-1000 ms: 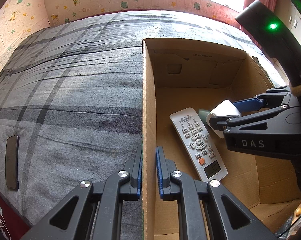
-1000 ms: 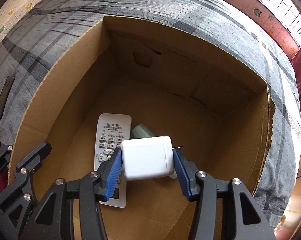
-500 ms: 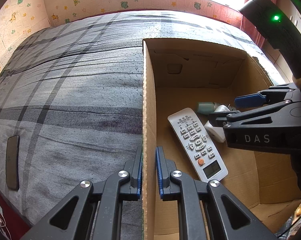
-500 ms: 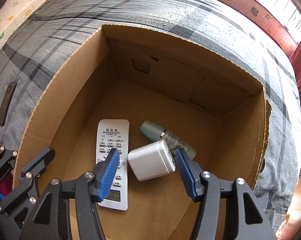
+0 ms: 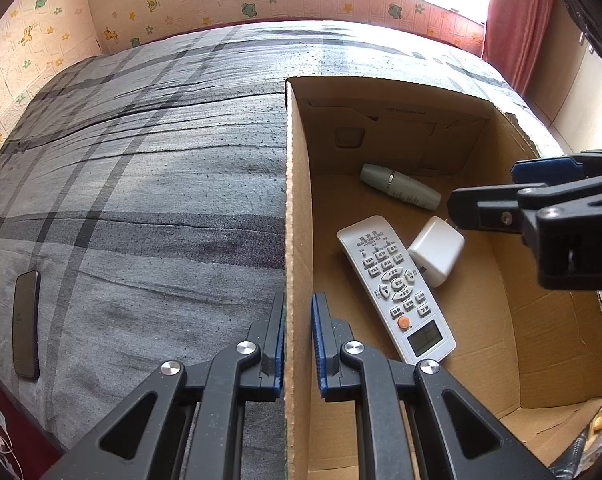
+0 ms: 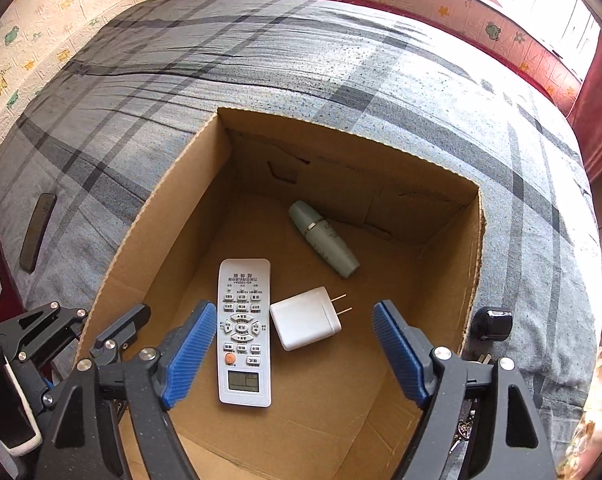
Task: Organize rigid objects
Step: 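Withdraw the right gripper from the box toward the keys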
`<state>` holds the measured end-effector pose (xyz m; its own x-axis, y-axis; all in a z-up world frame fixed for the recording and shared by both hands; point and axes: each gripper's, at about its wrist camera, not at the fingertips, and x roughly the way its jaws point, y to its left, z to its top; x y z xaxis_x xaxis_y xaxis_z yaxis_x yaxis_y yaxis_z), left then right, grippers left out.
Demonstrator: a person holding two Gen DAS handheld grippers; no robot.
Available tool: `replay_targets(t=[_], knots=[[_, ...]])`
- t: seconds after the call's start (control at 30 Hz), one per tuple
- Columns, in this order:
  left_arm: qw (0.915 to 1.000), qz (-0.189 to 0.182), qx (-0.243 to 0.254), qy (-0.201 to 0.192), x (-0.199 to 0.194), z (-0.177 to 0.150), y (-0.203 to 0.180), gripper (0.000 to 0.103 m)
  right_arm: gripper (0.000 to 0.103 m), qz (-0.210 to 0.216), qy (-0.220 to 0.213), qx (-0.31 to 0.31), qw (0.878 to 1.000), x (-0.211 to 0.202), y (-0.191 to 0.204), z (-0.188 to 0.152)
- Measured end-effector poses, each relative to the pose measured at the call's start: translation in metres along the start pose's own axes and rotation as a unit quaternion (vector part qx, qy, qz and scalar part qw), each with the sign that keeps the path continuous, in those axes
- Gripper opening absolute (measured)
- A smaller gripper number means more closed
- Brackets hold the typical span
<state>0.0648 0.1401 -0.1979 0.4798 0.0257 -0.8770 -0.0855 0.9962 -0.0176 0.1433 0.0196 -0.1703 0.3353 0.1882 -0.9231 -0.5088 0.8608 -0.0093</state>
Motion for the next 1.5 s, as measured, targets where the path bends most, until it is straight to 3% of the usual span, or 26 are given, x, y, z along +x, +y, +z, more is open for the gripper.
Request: replay_targets(t=[0.3, 0.43, 1.17, 1.5], knots=[[1.0, 0.003, 0.002, 0.001, -0.001, 0.0, -0.001, 0.013, 0.092, -0.004, -0.03, 0.011, 0.999, -0.034, -0.011, -0.004], [1.0, 0.004, 0.002, 0.001, -0.001, 0.001, -0.002, 0.013, 0.102, -0.002, -0.041, 0.017, 0.999, -0.047, -0.021, -0.007], [1.0, 0.006, 0.002, 0.001, -0.001, 0.001, -0.003, 0.013, 0.103, -0.065, -0.055, 0.102, 0.991, -0.088, -0.119, -0.059], [1.0, 0.008, 0.002, 0.002, -0.001, 0.002, -0.004, 0.013, 0.103, -0.09, -0.05, 0.167, 0.981, -0.077, -0.162, -0.094]])
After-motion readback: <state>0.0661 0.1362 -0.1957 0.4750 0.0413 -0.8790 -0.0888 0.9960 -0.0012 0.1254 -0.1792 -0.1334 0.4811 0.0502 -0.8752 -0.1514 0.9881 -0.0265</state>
